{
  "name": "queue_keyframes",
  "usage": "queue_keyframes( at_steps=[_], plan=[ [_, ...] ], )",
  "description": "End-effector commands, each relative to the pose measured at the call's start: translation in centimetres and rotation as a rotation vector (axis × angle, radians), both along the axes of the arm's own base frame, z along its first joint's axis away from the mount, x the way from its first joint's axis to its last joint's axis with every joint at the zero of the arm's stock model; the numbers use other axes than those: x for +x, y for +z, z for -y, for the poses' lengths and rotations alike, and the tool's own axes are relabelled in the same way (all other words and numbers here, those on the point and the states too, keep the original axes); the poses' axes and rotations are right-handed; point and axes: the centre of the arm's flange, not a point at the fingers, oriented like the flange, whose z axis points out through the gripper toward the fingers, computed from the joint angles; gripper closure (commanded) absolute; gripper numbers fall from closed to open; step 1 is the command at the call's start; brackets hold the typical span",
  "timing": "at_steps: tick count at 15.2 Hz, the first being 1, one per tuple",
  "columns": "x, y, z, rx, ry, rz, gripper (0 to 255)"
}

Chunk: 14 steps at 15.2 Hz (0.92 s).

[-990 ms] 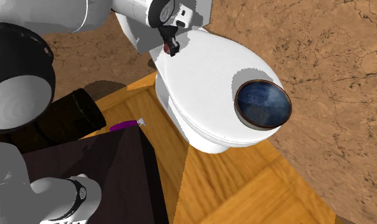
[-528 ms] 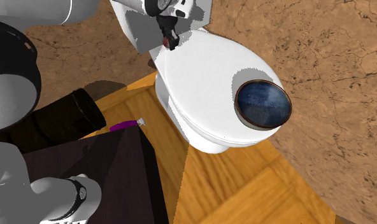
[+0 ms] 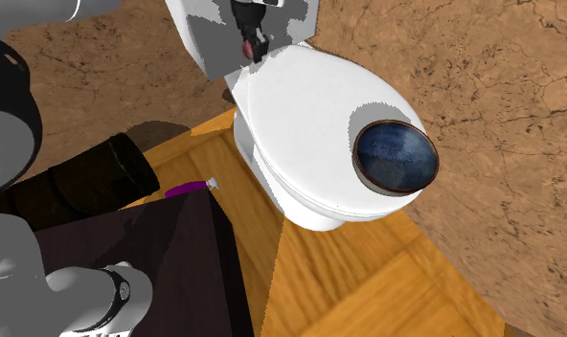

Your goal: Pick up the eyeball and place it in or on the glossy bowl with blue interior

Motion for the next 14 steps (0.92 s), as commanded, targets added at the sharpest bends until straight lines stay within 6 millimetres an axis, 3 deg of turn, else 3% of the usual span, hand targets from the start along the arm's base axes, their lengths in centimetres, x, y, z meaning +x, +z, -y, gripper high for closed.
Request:
queue_keyframes(
  at_steps=[1, 8, 14],
  plan=[
    [0.0, 1.1, 0.0, 0.0, 0.0, 0.0, 255],
    [0.0, 4.4, 0.0, 0.0, 0.0, 0.0, 255],
    [4.3, 4.3, 6.6, 0.0, 0.0, 0.0, 255]
  ],
)
